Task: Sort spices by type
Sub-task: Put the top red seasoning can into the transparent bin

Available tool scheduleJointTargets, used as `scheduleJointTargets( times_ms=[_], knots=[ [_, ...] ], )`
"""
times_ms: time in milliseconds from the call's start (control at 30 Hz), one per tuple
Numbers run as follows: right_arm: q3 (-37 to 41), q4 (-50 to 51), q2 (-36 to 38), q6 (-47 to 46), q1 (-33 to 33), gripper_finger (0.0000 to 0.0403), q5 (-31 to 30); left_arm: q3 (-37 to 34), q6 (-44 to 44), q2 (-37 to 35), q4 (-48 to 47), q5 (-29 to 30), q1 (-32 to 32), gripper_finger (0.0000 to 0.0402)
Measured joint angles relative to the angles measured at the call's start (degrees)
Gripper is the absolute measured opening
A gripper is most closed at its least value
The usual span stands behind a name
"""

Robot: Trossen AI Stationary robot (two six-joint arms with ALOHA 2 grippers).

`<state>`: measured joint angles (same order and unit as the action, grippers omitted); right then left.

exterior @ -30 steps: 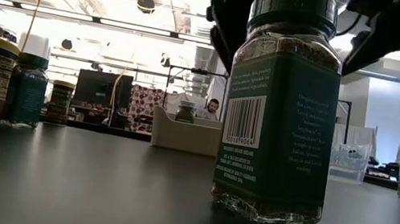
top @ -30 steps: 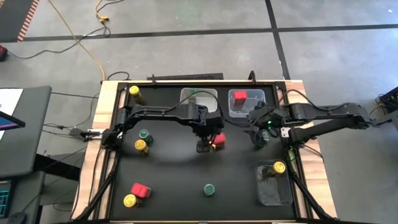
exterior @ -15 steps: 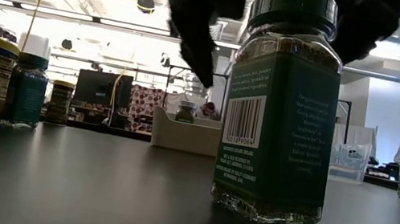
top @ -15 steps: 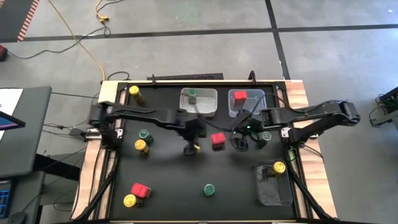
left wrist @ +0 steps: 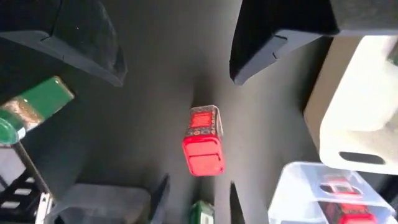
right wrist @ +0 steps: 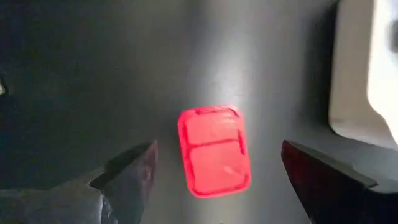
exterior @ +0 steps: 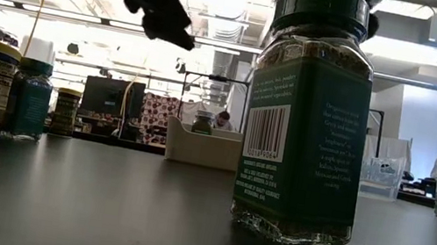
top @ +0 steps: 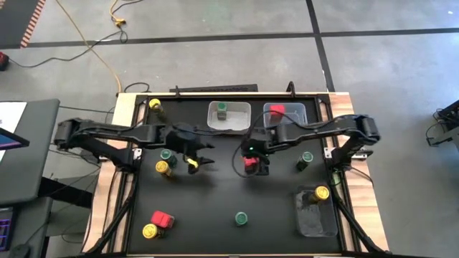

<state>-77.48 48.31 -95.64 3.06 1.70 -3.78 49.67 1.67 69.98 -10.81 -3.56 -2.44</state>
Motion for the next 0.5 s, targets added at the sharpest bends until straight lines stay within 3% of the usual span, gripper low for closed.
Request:
scheduleJointTargets(
  times_ms=[267,500],
  knots=[
    [-2.68,2.82,-7.19,0.4,0.27,0.0368,2.11,-4.36,-0.33,-5.79,1.08,0.12,-0.02,0.0272],
    [-2.68,2.99,-7.84,-0.45,-0.07,0.0364,1.93,-5.05,-0.51,-6.28,0.8,0.11,-0.02,0.0272]
  ],
)
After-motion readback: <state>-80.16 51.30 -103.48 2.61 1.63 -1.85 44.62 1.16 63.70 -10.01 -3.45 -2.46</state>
